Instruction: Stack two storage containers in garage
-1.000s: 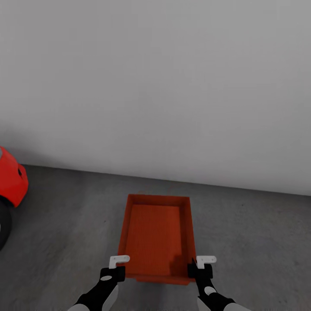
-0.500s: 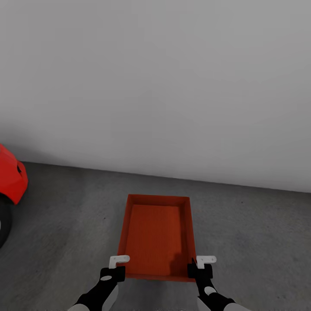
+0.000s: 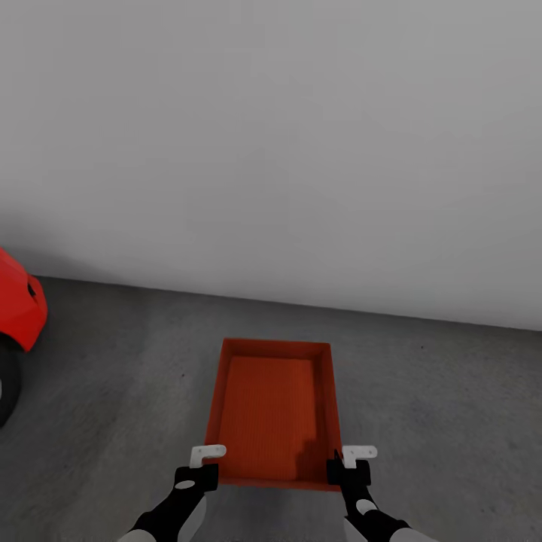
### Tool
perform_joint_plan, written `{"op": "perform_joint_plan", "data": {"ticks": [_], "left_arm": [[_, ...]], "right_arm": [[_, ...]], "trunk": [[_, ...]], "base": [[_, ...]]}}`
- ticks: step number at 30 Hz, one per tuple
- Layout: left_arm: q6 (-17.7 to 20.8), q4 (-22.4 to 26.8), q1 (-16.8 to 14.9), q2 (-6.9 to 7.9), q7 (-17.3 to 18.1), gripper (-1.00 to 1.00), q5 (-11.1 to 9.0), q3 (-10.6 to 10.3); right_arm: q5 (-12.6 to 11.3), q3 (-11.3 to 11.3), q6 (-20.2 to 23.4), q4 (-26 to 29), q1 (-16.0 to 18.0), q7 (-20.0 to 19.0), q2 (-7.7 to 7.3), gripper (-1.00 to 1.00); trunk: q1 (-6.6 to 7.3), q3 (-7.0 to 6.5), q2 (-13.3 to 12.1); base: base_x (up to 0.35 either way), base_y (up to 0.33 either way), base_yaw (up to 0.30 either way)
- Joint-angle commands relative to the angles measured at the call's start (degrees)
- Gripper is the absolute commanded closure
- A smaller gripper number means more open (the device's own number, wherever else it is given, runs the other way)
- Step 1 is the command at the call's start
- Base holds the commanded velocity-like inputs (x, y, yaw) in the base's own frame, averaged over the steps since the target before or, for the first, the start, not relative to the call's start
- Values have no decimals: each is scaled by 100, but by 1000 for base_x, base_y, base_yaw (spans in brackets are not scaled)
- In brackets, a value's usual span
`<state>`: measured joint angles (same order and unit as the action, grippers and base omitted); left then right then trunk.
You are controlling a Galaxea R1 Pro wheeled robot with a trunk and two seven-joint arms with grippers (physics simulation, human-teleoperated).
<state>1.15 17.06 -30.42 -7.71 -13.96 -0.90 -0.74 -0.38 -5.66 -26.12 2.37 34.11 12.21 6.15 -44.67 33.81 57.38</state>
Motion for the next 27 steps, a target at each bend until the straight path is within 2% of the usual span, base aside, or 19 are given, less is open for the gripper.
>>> {"op": "perform_joint_plan", "data": {"ticks": [1, 17, 27], "left_arm": [[17, -19, 1, 6, -45, 100, -86, -79], [17, -19, 1, 1, -45, 100, -86, -78], [17, -19, 1, -3, -45, 100, -92, -79]], "right_arm": [[29, -49, -253, 9, 8, 35, -15, 100], [31, -49, -254, 8, 8, 35, -13, 100], [37, -49, -254, 8, 8, 35, -9, 100]], "trunk": [[0, 14, 3], [0, 160, 3], [0, 173, 3]], "base": [[0, 0, 0], [0, 0, 0], [0, 0, 0]]}}
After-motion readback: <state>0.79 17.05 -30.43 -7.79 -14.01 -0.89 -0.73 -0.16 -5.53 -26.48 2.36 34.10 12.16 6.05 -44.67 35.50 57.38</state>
